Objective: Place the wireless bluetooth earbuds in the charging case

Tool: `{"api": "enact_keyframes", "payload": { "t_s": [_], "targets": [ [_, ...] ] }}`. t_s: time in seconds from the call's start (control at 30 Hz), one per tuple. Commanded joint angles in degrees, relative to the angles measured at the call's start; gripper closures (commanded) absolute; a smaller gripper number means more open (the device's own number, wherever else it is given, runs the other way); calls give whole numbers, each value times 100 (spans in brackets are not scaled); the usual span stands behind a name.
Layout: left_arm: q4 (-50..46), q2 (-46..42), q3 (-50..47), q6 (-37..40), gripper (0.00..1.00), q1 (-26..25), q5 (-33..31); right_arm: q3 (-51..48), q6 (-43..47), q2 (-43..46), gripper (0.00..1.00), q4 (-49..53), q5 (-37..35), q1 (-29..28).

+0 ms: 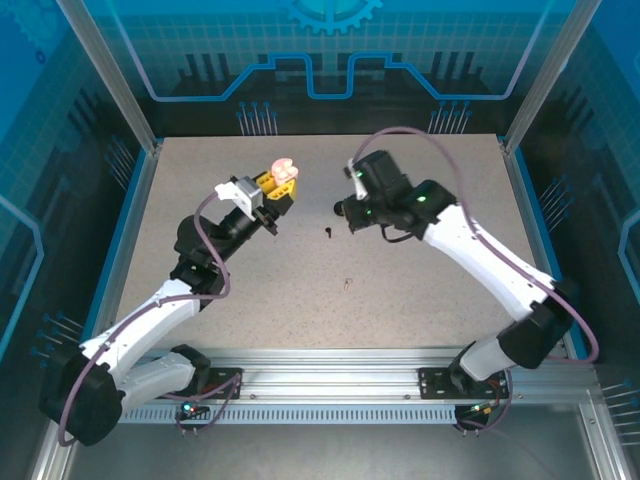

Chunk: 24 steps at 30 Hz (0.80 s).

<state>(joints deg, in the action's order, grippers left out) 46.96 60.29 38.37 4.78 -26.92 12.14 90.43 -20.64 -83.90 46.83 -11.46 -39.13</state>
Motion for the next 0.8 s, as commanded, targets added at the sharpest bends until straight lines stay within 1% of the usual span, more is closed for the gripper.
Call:
{"api": "enact_keyframes", "payload": {
  "t_s": [0.0, 0.17, 0.33, 0.43, 0.77],
  "targets": [
    [289, 63, -126, 351, 100, -194, 176, 454, 420, 357, 89, -108, -130, 46],
    [314, 177, -146, 602, 100, -461, 48, 773, 704, 653, 88, -675, 179, 30],
    [563, 461, -123, 785, 100, -663, -7, 658, 903, 894, 87, -1365, 654, -113],
    [724, 662, -45, 753, 100, -720, -15, 561, 1017, 969, 87, -1633, 715, -300],
    [929, 959, 83, 608, 100, -780, -20, 359, 1324, 865, 86, -1778, 730, -782]
  ]
}}
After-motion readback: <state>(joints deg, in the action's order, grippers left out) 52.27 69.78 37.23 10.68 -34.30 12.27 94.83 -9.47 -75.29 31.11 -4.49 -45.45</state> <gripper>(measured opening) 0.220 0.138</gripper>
